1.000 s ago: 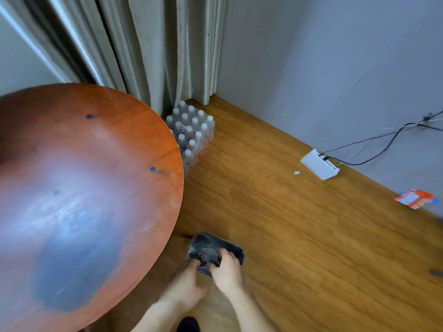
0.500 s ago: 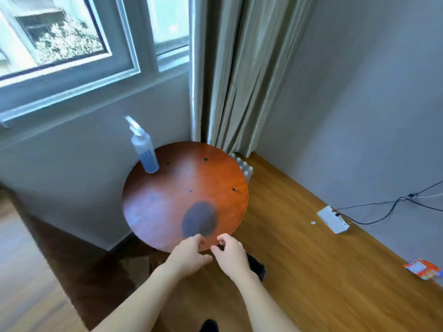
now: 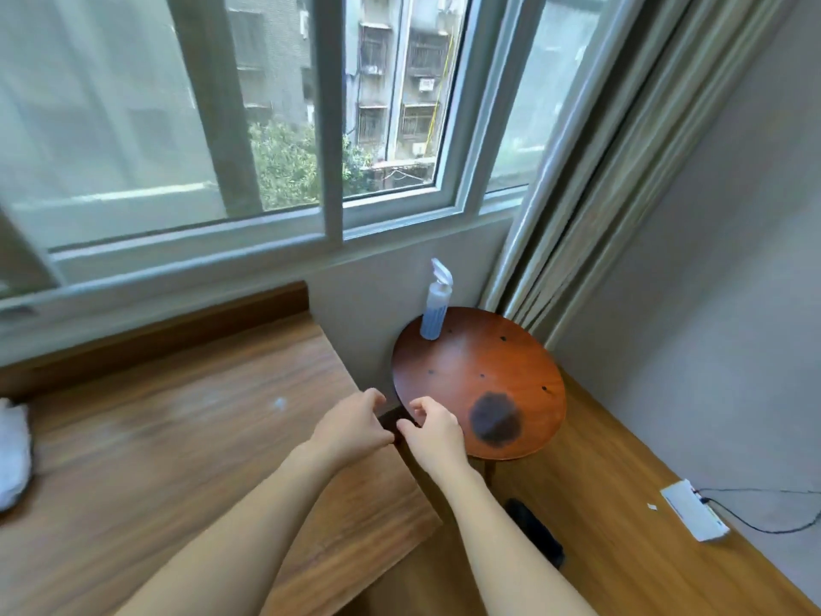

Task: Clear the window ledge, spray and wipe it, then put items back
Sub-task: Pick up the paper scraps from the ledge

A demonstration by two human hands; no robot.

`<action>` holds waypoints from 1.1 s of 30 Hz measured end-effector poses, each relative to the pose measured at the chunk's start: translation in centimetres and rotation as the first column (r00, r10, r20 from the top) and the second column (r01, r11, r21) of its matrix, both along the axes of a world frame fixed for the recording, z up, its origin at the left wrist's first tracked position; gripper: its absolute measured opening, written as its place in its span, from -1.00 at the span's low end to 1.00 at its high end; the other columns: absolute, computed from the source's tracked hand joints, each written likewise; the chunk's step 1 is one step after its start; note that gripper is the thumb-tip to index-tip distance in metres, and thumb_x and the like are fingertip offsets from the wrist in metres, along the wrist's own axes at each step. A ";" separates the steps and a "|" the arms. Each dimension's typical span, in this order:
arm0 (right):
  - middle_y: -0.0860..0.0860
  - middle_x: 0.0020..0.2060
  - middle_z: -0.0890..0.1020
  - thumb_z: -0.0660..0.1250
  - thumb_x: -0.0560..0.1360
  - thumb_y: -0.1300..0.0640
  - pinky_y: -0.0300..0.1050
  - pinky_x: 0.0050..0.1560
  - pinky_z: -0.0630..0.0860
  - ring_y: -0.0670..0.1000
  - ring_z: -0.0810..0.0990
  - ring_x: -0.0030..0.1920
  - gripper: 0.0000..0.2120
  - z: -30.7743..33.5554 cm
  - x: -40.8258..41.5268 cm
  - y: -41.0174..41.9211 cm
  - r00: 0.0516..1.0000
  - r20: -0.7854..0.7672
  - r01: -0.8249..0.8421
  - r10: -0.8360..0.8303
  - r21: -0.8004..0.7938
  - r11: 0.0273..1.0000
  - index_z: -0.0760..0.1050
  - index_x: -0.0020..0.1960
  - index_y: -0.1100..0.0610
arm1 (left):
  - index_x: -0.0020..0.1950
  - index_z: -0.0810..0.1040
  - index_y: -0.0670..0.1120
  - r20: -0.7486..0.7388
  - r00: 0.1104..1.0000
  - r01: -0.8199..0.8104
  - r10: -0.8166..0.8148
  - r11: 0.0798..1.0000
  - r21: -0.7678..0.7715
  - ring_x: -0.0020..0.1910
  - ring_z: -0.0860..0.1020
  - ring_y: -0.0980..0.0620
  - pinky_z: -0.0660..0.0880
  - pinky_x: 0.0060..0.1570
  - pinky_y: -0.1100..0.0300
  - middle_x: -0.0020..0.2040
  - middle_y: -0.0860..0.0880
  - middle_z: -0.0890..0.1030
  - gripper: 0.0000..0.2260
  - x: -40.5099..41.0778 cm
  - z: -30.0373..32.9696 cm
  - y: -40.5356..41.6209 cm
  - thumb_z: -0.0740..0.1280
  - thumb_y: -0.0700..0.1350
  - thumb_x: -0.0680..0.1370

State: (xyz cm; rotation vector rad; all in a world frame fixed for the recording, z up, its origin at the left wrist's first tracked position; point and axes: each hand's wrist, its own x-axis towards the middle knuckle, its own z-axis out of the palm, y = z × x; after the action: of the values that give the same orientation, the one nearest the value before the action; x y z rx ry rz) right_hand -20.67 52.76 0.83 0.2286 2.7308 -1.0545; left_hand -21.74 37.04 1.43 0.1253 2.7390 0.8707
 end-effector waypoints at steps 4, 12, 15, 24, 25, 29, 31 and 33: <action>0.01 0.23 0.59 0.37 0.54 0.02 -0.09 0.22 0.44 0.06 0.53 0.26 -0.63 2.1 1.8 -7.1 0.989 -0.052 -0.137 0.139 0.051 0.989 0.50 0.33 0.04 | 0.37 0.43 -0.01 -0.051 0.993 -0.111 0.111 0.994 0.002 0.29 0.48 0.05 0.45 0.23 0.14 0.31 0.01 0.52 -0.45 3.0 1.3 -7.1 0.47 0.04 0.41; -0.01 0.28 0.54 0.41 0.53 -0.02 -0.04 0.35 0.42 0.01 0.47 0.33 -0.53 3.6 4.7 -20.3 0.899 -0.107 -0.426 0.424 0.005 0.905 0.45 0.40 0.07 | 0.40 0.40 0.01 -0.096 0.934 -0.347 0.344 0.938 -0.006 0.32 0.44 0.06 0.45 0.28 0.10 0.34 0.02 0.48 -0.44 9.8 2.8 -20.4 0.45 0.08 0.44; -0.05 0.32 0.51 0.39 0.54 -0.07 -0.03 0.36 0.44 -0.03 0.45 0.34 -0.49 3.4 5.3 -24.6 0.834 -0.104 -0.545 0.543 0.008 0.839 0.41 0.44 0.04 | 0.40 0.40 0.02 -0.101 0.886 -0.452 0.452 0.892 0.018 0.32 0.44 0.09 0.44 0.28 0.14 0.34 0.05 0.48 -0.44 12.5 2.9 -24.6 0.45 0.08 0.44; -0.03 0.38 0.47 0.37 0.56 -0.08 -0.10 0.38 0.36 -0.02 0.39 0.40 -0.45 2.0 8.5 -35.0 0.590 -0.103 -0.801 0.801 0.051 0.596 0.36 0.48 0.05 | 0.40 0.42 -0.05 -0.110 0.671 -0.725 0.733 0.680 0.106 0.32 0.44 0.07 0.36 0.32 0.19 0.31 0.03 0.49 -0.40 22.0 2.6 -32.7 0.51 0.02 0.41; -0.03 0.38 0.47 0.37 0.55 -0.08 -0.11 0.38 0.35 -0.02 0.39 0.40 -0.45 1.9 9.5 -36.1 0.547 -0.097 -0.832 0.832 0.051 0.553 0.35 0.48 0.06 | 0.39 0.43 -0.04 -0.104 0.639 -0.754 0.762 0.647 0.111 0.32 0.44 0.07 0.36 0.31 0.20 0.30 0.04 0.50 -0.41 23.5 2.5 -33.4 0.50 0.02 0.41; -0.02 0.39 0.48 0.40 0.53 -0.08 -0.14 0.40 0.33 -0.02 0.40 0.40 -0.41 2.0 14.2 -41.1 0.385 -0.104 -0.919 0.917 0.050 0.391 0.36 0.49 0.09 | 0.37 0.45 -0.02 -0.083 0.497 -0.854 0.864 0.504 0.129 0.28 0.44 0.11 0.33 0.23 0.30 0.28 0.06 0.50 -0.44 30.0 2.0 -36.9 0.51 -0.02 0.40; 0.00 0.37 0.48 0.41 0.53 -0.07 -0.16 0.40 0.30 -0.01 0.40 0.39 -0.41 2.3 16.8 -43.9 0.307 -0.121 -0.947 0.944 0.059 0.315 0.36 0.48 0.10 | 0.35 0.46 -0.02 -0.093 0.433 -0.888 0.896 0.442 0.129 0.27 0.44 0.11 0.32 0.21 0.31 0.24 0.10 0.50 -0.46 33.0 2.0 -38.9 0.51 -0.04 0.40; 0.01 0.35 0.49 0.41 0.52 -0.08 -0.17 0.39 0.29 0.01 0.41 0.39 -0.41 2.4 19.8 -46.9 0.240 -0.141 -0.964 0.960 0.080 0.253 0.38 0.47 0.11 | 0.33 0.48 -0.02 -0.108 0.382 -0.909 0.918 0.394 0.135 0.26 0.46 0.11 0.34 0.21 0.29 0.22 0.09 0.51 -0.47 36.1 2.2 -41.2 0.52 -0.05 0.39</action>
State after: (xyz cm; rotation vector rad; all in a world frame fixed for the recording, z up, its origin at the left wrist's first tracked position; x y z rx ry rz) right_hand -0.90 5.86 3.22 -1.4740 2.1506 -0.6502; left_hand 14.38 -4.12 3.63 -1.5655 2.7907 1.1823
